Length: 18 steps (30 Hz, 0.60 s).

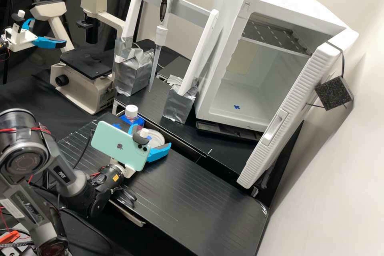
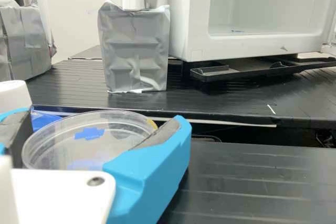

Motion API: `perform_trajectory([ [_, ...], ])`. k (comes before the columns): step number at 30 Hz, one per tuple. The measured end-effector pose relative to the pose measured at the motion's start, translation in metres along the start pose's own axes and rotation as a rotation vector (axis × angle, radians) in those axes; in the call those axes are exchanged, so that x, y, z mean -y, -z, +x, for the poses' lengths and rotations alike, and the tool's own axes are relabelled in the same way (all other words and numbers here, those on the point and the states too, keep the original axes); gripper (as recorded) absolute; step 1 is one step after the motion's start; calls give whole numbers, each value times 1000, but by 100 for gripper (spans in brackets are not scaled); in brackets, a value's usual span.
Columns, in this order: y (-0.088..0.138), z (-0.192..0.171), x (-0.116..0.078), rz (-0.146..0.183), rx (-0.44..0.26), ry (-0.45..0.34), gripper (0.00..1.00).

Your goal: Open the lid

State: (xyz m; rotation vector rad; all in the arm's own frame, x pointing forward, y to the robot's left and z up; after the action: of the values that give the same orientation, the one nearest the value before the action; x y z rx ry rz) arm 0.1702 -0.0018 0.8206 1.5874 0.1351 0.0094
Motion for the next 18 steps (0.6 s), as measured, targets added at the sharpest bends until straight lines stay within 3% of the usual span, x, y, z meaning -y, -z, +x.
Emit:
perform_trajectory([
  [12, 6, -1, -1, -10, -31, -9, 0],
  [18, 9, -4, -3, 3, -47, -11, 0],
])
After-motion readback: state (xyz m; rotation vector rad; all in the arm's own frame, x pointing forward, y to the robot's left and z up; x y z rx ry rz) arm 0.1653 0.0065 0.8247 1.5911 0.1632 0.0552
